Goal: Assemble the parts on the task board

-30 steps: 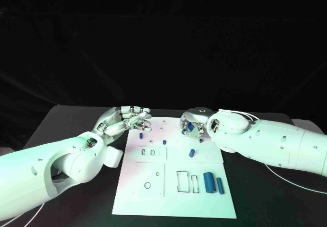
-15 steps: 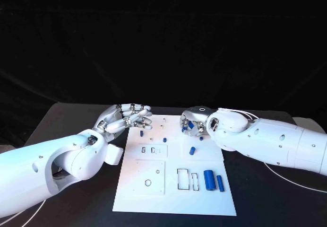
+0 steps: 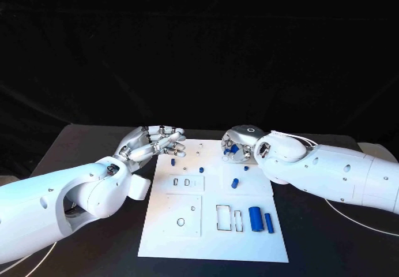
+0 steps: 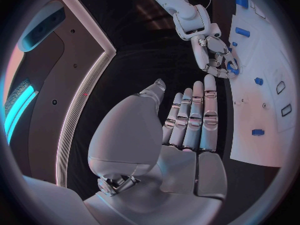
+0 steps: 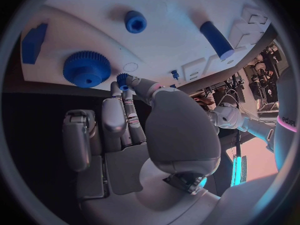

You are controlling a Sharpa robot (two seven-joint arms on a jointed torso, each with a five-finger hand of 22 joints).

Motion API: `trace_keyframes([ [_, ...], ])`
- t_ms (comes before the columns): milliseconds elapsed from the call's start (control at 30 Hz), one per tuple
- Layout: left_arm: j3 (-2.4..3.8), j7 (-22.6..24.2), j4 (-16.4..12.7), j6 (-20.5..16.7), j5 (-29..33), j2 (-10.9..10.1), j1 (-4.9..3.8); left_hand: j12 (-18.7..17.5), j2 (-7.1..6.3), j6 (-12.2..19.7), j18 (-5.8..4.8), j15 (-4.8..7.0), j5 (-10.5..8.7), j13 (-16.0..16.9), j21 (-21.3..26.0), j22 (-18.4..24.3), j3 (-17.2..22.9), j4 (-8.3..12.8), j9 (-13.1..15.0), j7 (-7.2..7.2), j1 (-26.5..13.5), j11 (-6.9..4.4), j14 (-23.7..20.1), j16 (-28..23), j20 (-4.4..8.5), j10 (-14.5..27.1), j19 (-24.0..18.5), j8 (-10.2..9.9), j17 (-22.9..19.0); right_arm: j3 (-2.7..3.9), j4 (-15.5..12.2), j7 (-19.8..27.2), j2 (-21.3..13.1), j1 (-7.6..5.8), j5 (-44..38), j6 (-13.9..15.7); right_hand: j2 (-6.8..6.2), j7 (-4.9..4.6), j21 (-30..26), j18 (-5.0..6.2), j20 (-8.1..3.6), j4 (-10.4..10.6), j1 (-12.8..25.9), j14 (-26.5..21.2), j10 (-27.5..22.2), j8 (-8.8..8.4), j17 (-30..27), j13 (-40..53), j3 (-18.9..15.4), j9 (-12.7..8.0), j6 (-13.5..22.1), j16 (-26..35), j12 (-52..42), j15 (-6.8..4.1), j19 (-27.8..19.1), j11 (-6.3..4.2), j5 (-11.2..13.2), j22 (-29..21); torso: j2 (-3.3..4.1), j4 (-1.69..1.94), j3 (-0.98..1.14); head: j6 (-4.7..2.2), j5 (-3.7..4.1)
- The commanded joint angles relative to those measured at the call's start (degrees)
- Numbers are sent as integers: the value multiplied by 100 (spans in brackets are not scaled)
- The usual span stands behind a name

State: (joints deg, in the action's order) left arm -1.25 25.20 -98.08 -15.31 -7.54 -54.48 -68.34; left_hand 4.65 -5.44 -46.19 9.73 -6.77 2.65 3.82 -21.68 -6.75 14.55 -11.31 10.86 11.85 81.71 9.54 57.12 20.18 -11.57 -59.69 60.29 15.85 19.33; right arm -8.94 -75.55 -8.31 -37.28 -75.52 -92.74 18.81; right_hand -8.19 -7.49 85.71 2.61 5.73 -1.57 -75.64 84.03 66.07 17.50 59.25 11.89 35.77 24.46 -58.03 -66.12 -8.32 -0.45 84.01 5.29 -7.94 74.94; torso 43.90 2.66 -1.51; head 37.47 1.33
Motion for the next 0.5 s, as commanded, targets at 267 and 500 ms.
trace_keyframes([
  [267,5,39,30,103,51,12,-8,-19,13,14,55,4,24,5,39,8,12,-35,-6,156,-27,42,-39,-36,-4,-16,-22,-25,17,21,-83,-181,136,-91,-216,853,114,-7,24,-83,-38,-72,-102,31,185,42,-16,77,-5,29,-6,-34,-21,-42,145,-156,-72,755,-1,6,-10,-133,-22],
  [500,5,47,47,107,57,38,-8,-19,13,14,55,4,24,5,39,8,12,-35,-6,156,-27,42,-39,-36,-4,-16,-22,-25,17,26,253,-174,498,-120,-227,969,109,-9,22,-82,-38,-75,-98,30,182,42,-18,78,-7,34,-1,-34,-19,-41,143,-153,-76,752,28,48,-10,-185,-17],
])
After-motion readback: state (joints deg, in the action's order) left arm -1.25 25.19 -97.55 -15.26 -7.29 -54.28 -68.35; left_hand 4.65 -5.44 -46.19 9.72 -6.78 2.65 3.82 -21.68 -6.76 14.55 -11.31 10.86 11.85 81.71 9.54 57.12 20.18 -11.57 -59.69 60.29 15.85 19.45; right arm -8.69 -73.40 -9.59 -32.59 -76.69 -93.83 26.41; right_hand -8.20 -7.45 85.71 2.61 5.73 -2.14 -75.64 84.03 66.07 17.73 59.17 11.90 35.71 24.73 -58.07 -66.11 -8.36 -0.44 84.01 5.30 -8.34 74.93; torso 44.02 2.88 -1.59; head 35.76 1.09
